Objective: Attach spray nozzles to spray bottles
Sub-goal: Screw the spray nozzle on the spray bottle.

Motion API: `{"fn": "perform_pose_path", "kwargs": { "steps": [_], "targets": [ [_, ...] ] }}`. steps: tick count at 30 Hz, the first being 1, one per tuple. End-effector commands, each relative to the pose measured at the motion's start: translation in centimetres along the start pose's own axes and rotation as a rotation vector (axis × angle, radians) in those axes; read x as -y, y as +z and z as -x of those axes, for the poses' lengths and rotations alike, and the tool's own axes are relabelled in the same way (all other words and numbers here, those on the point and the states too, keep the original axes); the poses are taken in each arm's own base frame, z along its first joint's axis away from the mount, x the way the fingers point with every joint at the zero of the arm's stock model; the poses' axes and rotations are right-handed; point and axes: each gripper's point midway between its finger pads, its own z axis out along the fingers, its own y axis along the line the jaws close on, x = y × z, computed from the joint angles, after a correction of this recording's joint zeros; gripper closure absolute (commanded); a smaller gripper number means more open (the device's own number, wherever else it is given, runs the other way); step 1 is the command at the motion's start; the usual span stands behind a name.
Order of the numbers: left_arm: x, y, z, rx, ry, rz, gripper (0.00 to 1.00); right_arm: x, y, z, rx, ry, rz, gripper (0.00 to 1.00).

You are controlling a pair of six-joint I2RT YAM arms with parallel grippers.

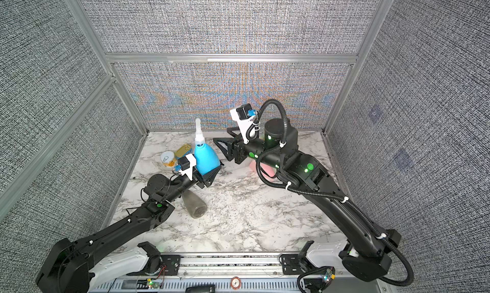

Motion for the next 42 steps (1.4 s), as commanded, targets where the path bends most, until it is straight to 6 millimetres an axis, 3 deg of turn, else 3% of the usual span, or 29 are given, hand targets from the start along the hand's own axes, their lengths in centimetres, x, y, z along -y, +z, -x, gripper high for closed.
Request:
{"fn": "perform_pose_path", "kwargs": {
  "steps": [1,5,10,15,23,36,42],
  "targets": [
    [-1.4,0.2,-0.3,-0.02,0.018,0.073,0.31,0.6,0.8,-0.2,-0.072,0.075,-0.041,0.3],
    [-2.7,0.4,-0.8,-0.047,0.026,0.144,0.32,2.8,2.4,0.1,-0.129,0.14,-0.18,0.28],
    [-3.6,0.8,-1.8,-0.1,0.046,0.185,0.33,1.7,4.7,0.1,-0.141,0.136,-0.183,0.26],
    [-4.1,1.0,-2.6,-0.139,0.057,0.205,0.33,2.3,7.1,0.0,-0.148,0.138,-0.225,0.26],
    [-4.6,1.0,-3.1,-0.161,0.069,0.23,0.33,3.6,9.1,-0.8,-0.17,0.134,-0.315,0.27],
    [-4.9,1.0,-3.5,-0.176,0.084,0.245,0.33,3.6,11.1,-2.6,-0.212,0.153,-0.298,0.44],
    [-4.8,1.0,-3.2,-0.169,0.086,0.243,0.33,3.7,11.3,-2.8,-0.219,0.152,-0.302,0.57]
  ]
}}
